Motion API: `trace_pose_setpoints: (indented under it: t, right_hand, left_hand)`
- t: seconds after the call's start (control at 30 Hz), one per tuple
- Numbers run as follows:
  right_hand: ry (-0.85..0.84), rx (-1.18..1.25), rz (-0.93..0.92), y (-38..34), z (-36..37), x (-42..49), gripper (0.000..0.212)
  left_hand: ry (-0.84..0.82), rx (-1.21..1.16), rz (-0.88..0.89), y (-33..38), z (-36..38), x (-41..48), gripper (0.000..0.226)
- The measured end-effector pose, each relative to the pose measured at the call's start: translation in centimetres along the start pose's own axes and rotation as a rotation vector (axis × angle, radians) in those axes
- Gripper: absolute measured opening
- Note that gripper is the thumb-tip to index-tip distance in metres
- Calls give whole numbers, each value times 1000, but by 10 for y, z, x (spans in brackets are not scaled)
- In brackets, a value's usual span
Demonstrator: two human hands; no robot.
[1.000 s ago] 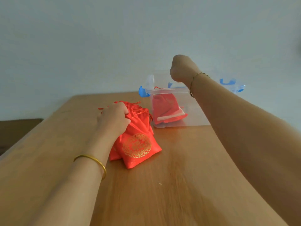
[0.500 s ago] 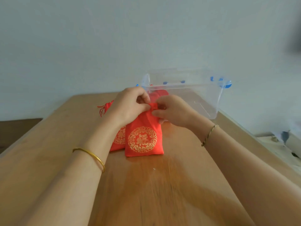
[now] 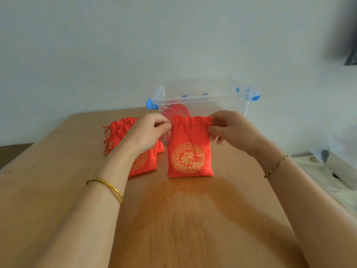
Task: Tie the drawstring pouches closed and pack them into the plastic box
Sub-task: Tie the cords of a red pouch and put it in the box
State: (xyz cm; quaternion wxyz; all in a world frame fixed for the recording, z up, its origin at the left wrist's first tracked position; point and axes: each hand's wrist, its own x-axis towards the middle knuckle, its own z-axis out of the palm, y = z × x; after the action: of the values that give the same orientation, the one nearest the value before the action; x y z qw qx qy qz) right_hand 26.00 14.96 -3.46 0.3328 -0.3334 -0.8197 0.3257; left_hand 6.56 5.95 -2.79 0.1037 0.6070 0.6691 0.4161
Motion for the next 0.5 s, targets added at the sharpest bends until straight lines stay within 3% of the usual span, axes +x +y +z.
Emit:
trace_pose_setpoints:
  t: [0.27, 0.37, 0.5]
  right_hand:
    - [157, -311, 99, 12, -6, -6, 17]
    - [150, -105, 158, 16, -9, -8, 21]
    - [55, 482, 355, 21, -11, -7, 25]
  left_hand:
    - [22, 38, -65, -9, -9, 5, 11]
    - [60, -12, -124, -16, -15, 6, 9]
    - [79, -66, -185, -19, -20, 3, 14]
